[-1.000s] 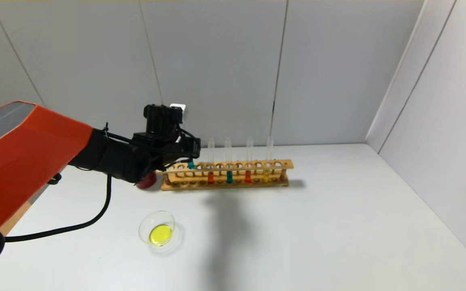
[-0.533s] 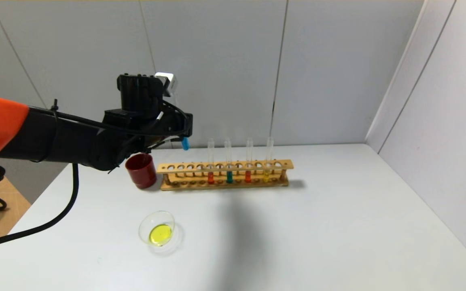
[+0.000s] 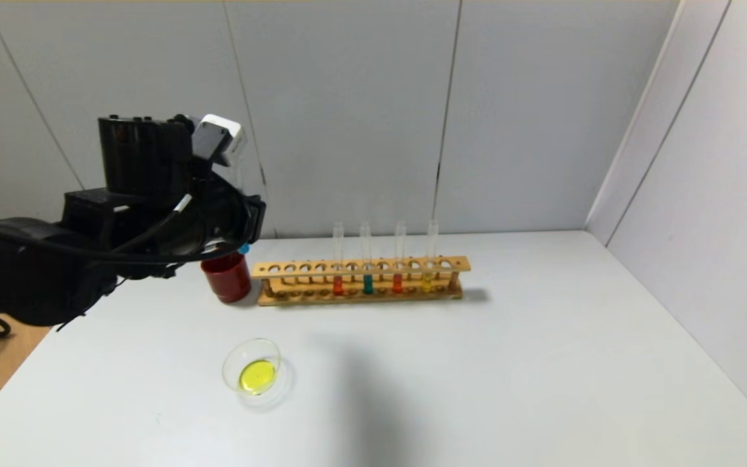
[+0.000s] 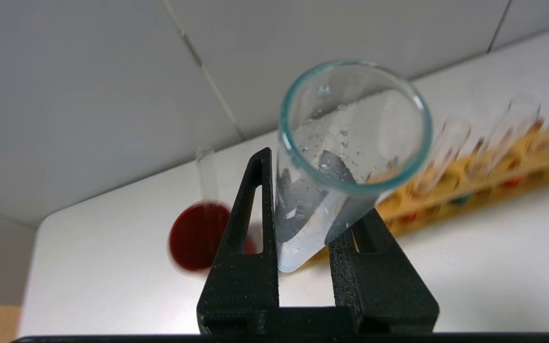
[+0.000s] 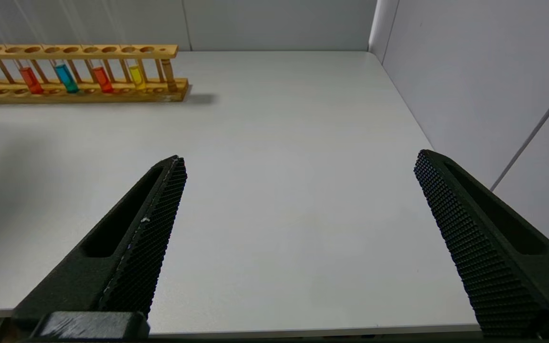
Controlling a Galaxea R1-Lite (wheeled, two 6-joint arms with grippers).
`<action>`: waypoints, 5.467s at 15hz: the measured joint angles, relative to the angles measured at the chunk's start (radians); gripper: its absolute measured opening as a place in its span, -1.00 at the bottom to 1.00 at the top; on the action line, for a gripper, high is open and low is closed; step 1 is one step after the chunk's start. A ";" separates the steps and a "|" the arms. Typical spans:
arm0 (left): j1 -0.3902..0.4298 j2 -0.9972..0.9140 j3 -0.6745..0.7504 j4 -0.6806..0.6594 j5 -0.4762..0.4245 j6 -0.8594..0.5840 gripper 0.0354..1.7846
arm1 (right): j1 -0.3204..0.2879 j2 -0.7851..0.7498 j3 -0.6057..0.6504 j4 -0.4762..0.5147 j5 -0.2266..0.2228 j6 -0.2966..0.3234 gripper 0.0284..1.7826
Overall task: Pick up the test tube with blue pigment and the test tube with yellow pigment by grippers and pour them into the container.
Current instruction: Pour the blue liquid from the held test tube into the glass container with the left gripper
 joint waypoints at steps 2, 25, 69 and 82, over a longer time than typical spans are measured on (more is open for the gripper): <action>0.016 -0.079 0.110 0.000 -0.002 0.044 -0.65 | 0.000 0.000 0.000 0.000 0.000 0.000 0.96; 0.296 0.183 0.697 -0.981 -0.298 0.423 -0.65 | 0.000 0.000 0.000 0.000 0.000 0.000 0.96; 0.317 0.106 0.361 -0.162 -0.387 1.689 -0.65 | 0.000 0.000 0.000 0.000 0.000 0.000 0.96; 0.248 0.205 0.352 -0.163 -0.334 1.726 -0.65 | 0.000 0.000 0.000 0.000 0.000 0.000 0.96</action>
